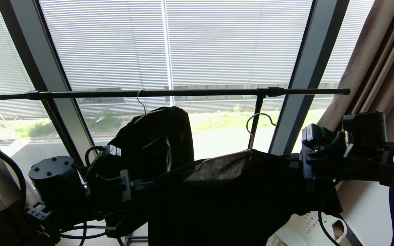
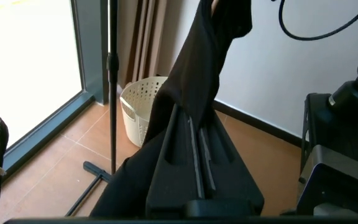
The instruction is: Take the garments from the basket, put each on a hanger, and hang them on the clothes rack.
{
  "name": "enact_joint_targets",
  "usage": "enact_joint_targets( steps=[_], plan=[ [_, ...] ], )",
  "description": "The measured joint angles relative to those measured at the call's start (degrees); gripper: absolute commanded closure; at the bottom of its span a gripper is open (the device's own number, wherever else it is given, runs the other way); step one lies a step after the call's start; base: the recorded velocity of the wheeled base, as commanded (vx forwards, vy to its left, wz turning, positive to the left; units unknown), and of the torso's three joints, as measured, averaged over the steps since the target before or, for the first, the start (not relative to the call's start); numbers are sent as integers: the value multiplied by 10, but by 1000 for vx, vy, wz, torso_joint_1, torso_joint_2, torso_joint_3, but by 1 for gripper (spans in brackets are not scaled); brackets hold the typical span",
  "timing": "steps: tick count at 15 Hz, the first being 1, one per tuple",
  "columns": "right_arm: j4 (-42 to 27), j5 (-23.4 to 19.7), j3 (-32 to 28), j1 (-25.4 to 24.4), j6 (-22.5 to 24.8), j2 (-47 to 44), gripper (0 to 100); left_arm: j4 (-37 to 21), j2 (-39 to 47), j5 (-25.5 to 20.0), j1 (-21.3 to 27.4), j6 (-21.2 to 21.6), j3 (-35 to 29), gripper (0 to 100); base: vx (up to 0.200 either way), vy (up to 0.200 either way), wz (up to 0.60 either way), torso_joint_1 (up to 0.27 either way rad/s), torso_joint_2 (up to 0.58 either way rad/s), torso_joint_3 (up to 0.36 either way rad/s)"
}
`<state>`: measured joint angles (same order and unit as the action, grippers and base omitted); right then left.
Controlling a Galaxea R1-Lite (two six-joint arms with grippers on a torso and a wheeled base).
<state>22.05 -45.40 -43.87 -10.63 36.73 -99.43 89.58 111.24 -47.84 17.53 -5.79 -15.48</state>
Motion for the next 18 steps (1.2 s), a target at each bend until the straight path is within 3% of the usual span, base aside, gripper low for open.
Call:
enact_joint_targets(
  steps=[4,13,18],
  plan=[
    [58,-3,21,-15,-19,-4,100,-119,-51,90,10,2,-41,100,0,0,0,0,0,0],
    [60,-17,44,-15,-13,16,100,-123,-81,92,-36,10,-71,100,0,0,0,0,0,0],
    [60,-22,42,-14,-17,37,100,-123,-72,93,-35,61,-65,100,0,0,0,0,0,0]
  ],
)
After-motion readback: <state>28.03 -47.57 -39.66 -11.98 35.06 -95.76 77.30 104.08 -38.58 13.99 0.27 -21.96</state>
